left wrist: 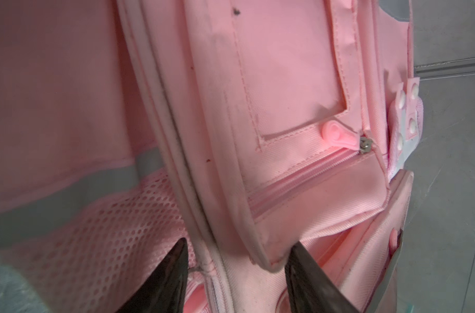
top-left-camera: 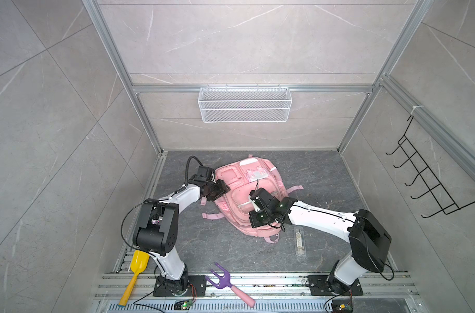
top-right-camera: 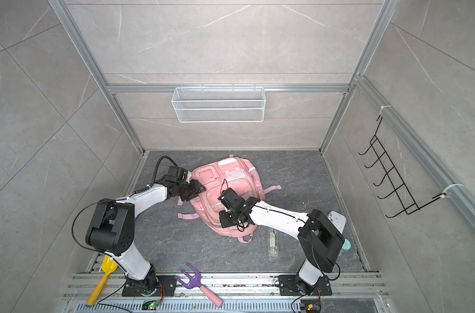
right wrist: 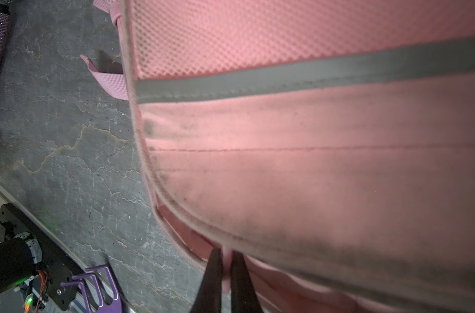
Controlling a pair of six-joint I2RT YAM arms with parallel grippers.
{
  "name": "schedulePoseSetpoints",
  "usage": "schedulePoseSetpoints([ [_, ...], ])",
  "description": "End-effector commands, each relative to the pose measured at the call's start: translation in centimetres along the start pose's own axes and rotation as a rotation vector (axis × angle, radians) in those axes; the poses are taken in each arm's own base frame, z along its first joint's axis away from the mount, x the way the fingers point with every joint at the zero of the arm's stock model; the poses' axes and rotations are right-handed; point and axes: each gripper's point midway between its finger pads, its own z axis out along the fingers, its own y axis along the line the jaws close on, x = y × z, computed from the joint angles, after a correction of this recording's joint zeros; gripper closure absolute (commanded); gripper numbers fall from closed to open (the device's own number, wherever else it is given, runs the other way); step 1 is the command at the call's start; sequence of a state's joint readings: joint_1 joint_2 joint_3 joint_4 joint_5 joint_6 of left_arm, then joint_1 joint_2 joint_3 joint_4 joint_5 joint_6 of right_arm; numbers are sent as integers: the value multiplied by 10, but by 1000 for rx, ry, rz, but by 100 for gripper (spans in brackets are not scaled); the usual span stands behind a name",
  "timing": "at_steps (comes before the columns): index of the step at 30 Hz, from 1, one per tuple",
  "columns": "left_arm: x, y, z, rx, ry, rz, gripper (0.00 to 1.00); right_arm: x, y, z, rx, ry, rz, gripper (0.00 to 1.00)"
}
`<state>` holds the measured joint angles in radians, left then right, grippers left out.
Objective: Pack books, pencil case, and school supplies into a backpack
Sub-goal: Unzip the student bag at the center of the table.
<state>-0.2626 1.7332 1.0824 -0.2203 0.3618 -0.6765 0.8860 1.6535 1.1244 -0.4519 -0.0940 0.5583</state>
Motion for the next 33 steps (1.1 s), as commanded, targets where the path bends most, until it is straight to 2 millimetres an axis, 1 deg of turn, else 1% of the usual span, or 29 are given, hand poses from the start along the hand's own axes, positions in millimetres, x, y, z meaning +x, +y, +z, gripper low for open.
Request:
schedulePoseSetpoints([
  [1,-12,16,16,-35,7,-18,41,4,-7,-6,21,9,15,93],
  [4,-11,13,29,7,32,-46,41,3,-3,-4,5,14,13,94],
  [6,-11,11,33,30,35,-58,44,3,1,-3,-10,18,11,93],
  [8,-11,10,35,43,30,-69,51,2,5,-3,-17,22,7,93],
  [12,-11,10,33,53,18,-82,71,4,14,1,-25,31,-15,93],
  [17,-7,13,26,49,-9,-108,100,5,25,7,-29,43,-36,94],
  [23,-3,21,12,22,-59,-128,100,2,30,3,-39,33,-47,93],
  [29,6,39,0,-26,-118,-180,100,4,41,2,-62,47,-67,93],
  [33,11,44,-4,-5,-149,-223,100,7,54,9,-85,65,-76,93],
])
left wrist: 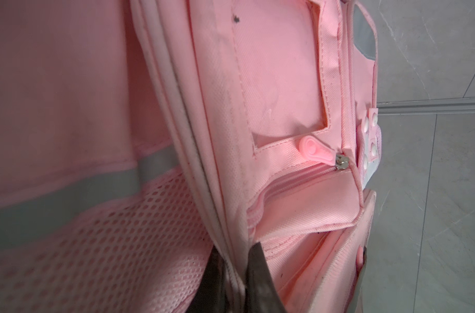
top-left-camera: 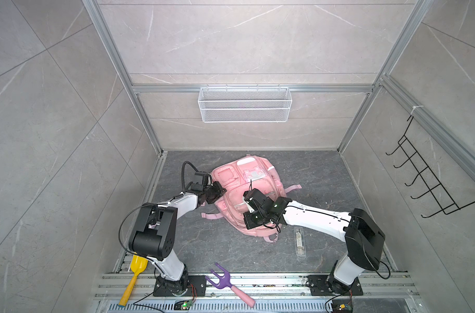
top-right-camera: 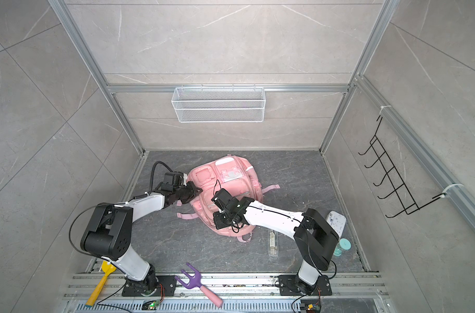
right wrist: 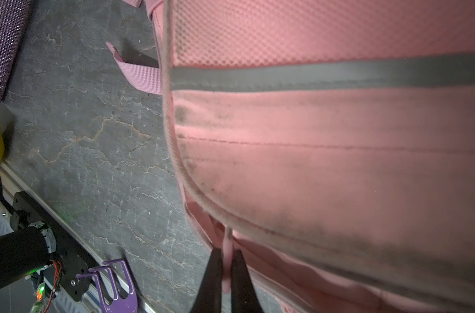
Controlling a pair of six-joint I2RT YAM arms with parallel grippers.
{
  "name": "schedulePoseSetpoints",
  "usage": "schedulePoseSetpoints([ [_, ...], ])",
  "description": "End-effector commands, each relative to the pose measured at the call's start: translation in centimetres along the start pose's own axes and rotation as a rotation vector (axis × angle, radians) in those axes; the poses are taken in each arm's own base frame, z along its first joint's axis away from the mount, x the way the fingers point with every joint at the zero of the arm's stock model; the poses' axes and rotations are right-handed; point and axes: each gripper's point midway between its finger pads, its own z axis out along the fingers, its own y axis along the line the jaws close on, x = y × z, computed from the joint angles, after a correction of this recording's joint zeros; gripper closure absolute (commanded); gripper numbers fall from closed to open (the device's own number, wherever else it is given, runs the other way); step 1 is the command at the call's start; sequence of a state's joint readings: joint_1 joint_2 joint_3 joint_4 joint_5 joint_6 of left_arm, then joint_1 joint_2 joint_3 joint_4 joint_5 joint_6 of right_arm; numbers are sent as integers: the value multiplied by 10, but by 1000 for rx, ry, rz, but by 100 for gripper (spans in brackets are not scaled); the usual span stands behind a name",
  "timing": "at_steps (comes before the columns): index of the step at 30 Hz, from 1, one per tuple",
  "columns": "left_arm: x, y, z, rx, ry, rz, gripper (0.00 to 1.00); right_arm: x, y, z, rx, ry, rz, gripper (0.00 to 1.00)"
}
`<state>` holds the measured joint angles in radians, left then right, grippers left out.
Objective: Pack books, pencil case, and school supplies into a backpack
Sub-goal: Unzip the student bag at the center of the table.
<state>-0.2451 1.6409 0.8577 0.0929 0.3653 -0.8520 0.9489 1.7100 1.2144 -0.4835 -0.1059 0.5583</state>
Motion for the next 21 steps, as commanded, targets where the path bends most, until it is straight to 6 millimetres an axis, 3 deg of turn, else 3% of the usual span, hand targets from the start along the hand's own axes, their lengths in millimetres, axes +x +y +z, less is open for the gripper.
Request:
schedulePoseSetpoints([
  [1,8,39,-3,-120,-35,-106,100,4,26,9,-60,43,-24,93],
  [10,16,45,-11,-115,-47,-129,100,-20,83,31,-127,43,-60,93],
  [14,19,46,-18,-118,-56,-130,100,-42,87,40,-82,11,-46,93],
  [21,25,51,-27,-124,-73,-138,100,-70,72,53,-12,-36,56,93],
])
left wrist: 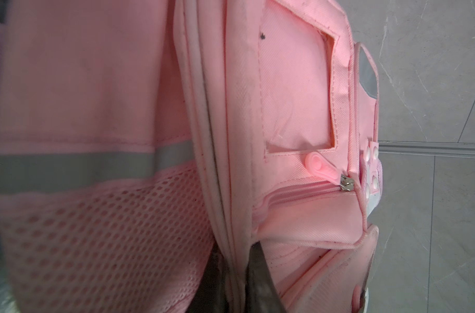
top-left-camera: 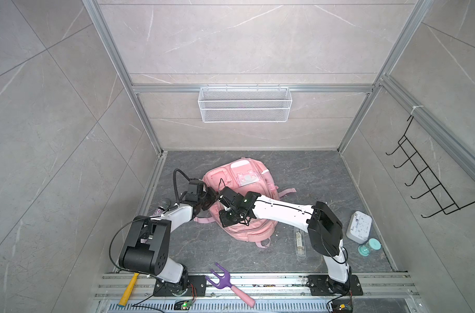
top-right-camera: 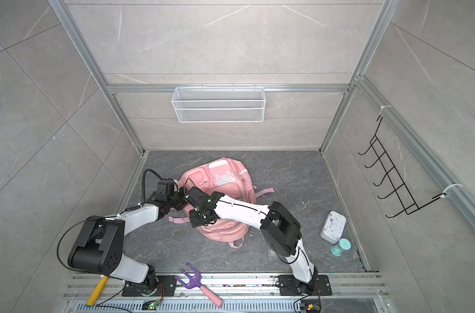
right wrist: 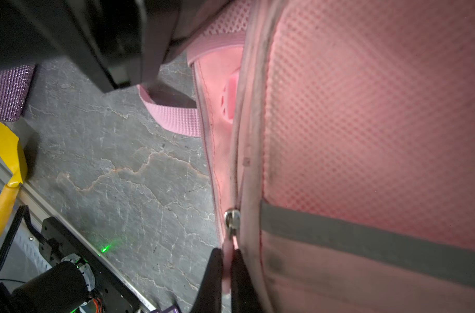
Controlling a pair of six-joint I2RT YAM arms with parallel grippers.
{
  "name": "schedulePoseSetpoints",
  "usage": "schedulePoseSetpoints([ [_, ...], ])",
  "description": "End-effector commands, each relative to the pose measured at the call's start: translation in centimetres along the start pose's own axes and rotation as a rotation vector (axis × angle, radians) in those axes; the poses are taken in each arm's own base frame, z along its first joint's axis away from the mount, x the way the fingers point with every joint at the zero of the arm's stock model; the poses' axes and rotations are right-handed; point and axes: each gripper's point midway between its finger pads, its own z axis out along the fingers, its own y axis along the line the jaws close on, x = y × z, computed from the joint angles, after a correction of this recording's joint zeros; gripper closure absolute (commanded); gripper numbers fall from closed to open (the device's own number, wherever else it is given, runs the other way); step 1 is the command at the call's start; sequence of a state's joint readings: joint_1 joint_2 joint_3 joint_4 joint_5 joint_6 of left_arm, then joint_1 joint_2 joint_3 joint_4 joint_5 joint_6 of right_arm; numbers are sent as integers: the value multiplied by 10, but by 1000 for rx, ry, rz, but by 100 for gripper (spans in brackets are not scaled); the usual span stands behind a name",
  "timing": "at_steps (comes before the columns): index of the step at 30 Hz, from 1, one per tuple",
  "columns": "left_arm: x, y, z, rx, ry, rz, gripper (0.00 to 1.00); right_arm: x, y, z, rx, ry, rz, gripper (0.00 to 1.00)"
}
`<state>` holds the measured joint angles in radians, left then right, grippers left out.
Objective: Pack books, pencil case, and school supplies into a backpack
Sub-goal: Unzip the student bag at the center of the table.
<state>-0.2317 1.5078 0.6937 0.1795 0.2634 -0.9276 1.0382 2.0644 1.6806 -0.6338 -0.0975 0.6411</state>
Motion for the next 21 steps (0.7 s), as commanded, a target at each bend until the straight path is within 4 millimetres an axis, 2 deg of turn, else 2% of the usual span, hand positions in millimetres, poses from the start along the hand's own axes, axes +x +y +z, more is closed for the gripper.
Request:
schedulePoseSetpoints([
  [1,22,30,-6,-99,46,-68,100,-36,-1,1,-9,-100,69,93],
  [6,29,36,-8,-101,57,-73,100,-53,-16,1,-20,-157,142,93],
  [10,29,38,-9,-114,58,-62,100,-54,-19,0,-35,-154,149,89],
  [16,22,27,-3,-108,77,-31,100,-32,-21,-25,-90,-158,104,53],
  [21,18,21,1,-99,77,-31,100,-4,-45,-63,-35,-197,76,38],
])
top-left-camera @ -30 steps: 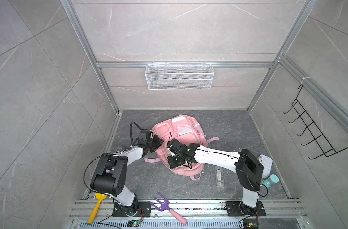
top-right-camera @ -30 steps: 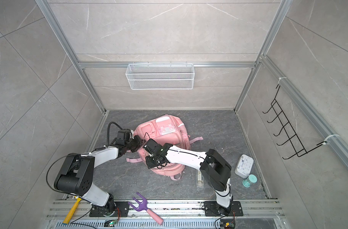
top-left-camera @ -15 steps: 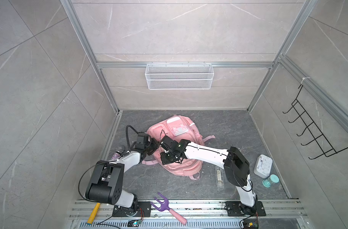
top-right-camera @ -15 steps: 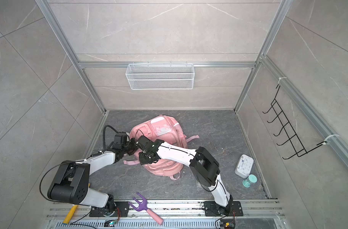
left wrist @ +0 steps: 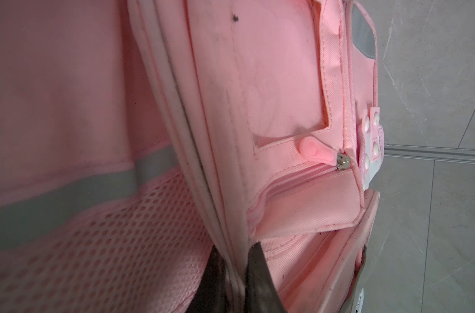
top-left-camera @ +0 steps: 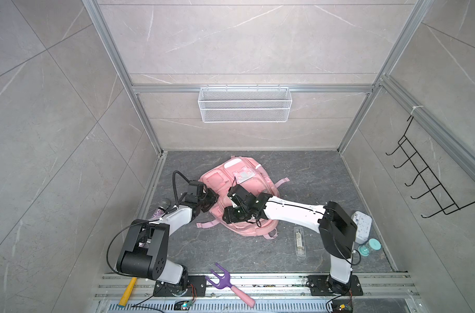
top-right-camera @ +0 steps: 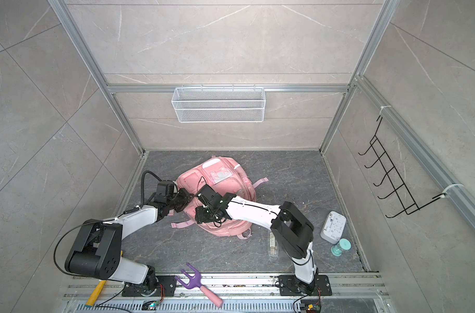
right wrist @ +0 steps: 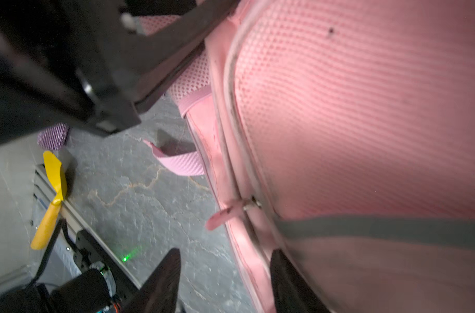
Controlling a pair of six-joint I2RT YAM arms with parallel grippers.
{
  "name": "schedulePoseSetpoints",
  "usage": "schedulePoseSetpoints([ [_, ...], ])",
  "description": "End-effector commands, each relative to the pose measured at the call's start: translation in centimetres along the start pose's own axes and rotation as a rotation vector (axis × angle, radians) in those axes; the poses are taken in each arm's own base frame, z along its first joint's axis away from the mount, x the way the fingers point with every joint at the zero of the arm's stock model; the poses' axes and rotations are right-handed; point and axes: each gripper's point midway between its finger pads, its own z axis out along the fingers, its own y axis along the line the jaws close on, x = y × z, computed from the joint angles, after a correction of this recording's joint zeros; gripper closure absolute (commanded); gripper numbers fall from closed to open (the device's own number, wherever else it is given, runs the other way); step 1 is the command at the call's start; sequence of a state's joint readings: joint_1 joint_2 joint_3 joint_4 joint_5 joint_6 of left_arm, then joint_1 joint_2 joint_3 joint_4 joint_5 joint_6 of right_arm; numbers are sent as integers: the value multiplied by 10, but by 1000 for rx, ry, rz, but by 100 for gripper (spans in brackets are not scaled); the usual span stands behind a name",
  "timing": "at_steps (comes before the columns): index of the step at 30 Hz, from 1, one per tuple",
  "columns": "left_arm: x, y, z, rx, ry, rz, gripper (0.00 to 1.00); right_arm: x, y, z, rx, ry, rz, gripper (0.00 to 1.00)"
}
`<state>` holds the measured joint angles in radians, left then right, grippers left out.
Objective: Pack books, pencil case, and school supplies into a backpack
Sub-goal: Unzip the student bag at the center of the table, then rotate the loose stationery at the center of the table.
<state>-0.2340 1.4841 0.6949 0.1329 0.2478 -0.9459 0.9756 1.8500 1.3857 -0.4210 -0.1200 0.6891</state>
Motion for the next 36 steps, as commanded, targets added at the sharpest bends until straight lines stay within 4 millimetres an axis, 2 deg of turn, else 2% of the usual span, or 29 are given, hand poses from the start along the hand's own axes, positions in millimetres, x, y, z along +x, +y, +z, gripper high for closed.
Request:
schedulePoseSetpoints([
  [1,15,19,7,-76,78,-8,100,-6,-20,-40,56,-101,-14,36],
  [5,16,17,7,-71,83,3,100,6,-59,-72,145,-132,5,31],
  [7,16,16,5,-74,87,16,95,12,-80,-81,185,-132,31,31],
  [10,14,8,-2,-64,86,49,83,18,-105,-92,222,-129,57,31],
  [16,10,-2,-21,-112,77,158,56,19,-124,-113,265,-149,49,27],
  [18,6,-8,-31,-124,58,189,45,20,-132,-120,276,-155,61,24],
  [22,3,-27,-53,-154,31,277,33,25,-148,-129,291,-159,91,21],
  [24,4,-38,-61,-174,18,334,32,30,-158,-132,294,-155,114,21],
  [28,19,-60,-67,-197,37,443,30,40,-180,-138,299,-150,179,20],
  [31,40,-83,-62,-193,68,534,30,49,-196,-144,298,-149,240,19],
  [36,96,-121,-38,-154,176,681,30,66,-219,-151,292,-144,341,19],
])
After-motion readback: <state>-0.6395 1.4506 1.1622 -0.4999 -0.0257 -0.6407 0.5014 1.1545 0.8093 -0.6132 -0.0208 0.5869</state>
